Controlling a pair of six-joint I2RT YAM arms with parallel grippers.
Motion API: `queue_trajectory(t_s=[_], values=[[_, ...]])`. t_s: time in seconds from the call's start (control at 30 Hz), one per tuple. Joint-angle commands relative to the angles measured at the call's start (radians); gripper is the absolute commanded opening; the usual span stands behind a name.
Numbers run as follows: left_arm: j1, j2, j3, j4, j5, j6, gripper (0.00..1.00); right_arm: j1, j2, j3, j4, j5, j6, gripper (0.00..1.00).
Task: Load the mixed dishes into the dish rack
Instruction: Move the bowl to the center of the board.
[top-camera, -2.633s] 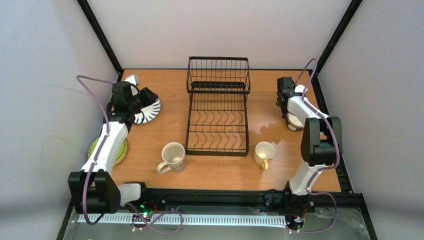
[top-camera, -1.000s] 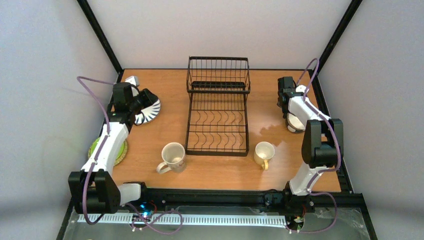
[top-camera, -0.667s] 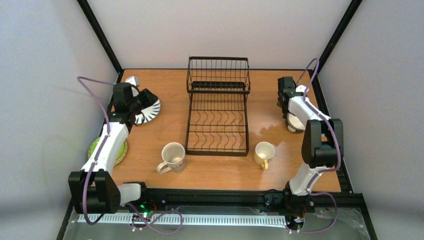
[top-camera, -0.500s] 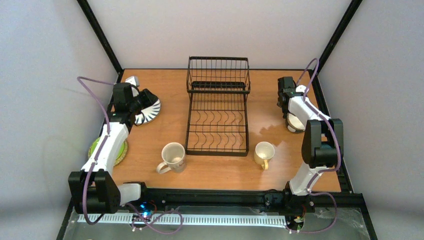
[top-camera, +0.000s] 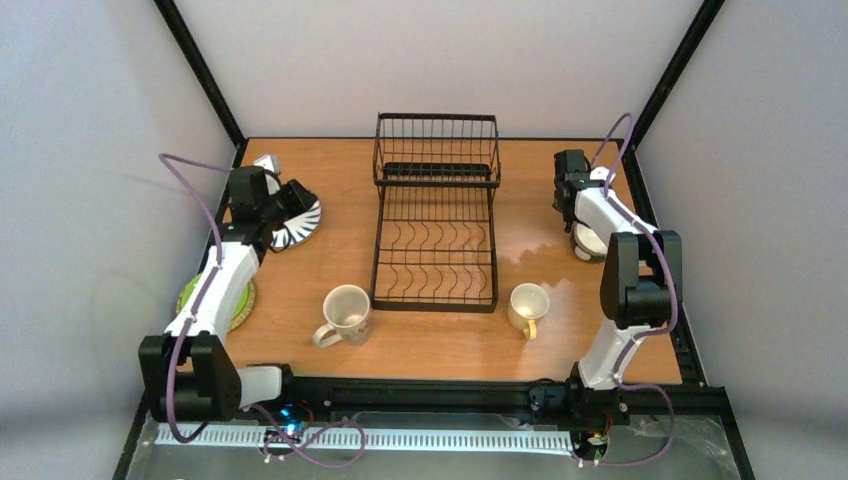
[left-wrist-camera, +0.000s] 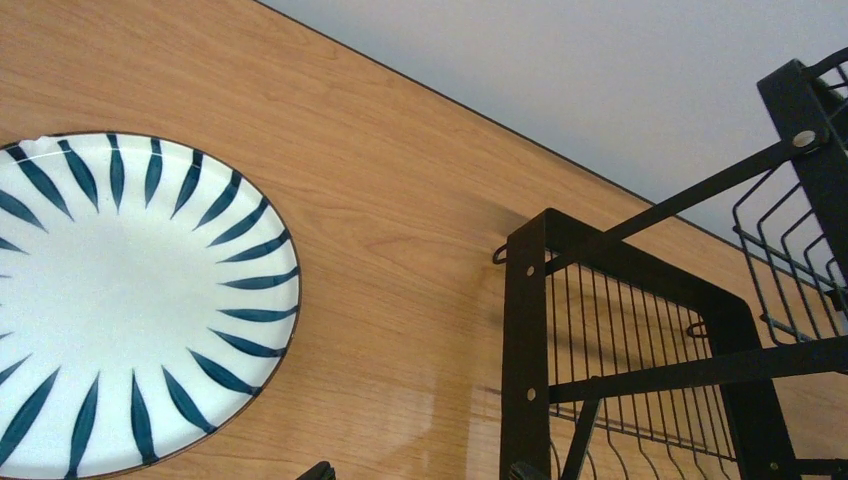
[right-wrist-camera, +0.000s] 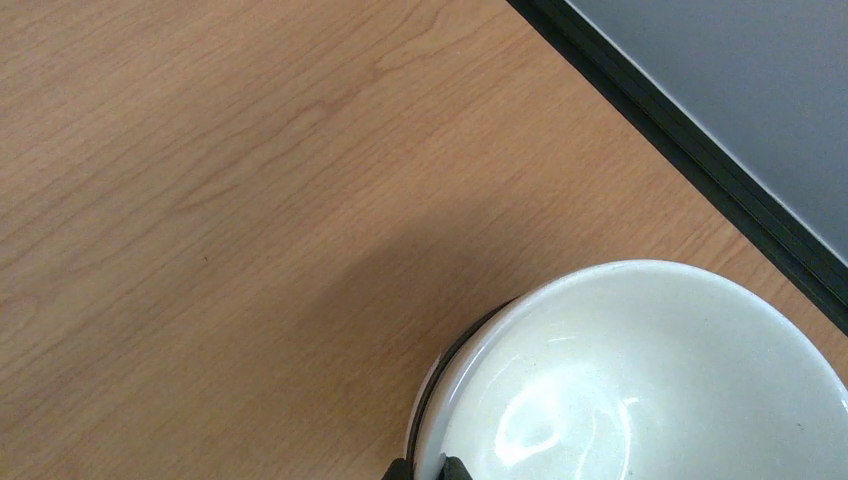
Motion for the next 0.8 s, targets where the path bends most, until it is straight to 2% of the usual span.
queue_trajectory(t_s=[0.0, 0.47, 0.77], values=[[-0.006, 0.023, 0.001, 0.008, -0.004, -0.016, 1.0, 0.002, 0.058, 0.04, 0.029, -0.057, 0.012, 0.03], [-0.008, 0.066, 0.027, 0.016, -0.008, -0.032, 1.0, 0.003, 0.168, 0.183, 0.033, -0.096, -0.012, 0.03], [-0.01, 0.104, 0.056, 0.008, -0.015, -0.032, 1.0, 0.003, 0.289, 0.367, -0.003, -0.12, -0.031, 0.03]])
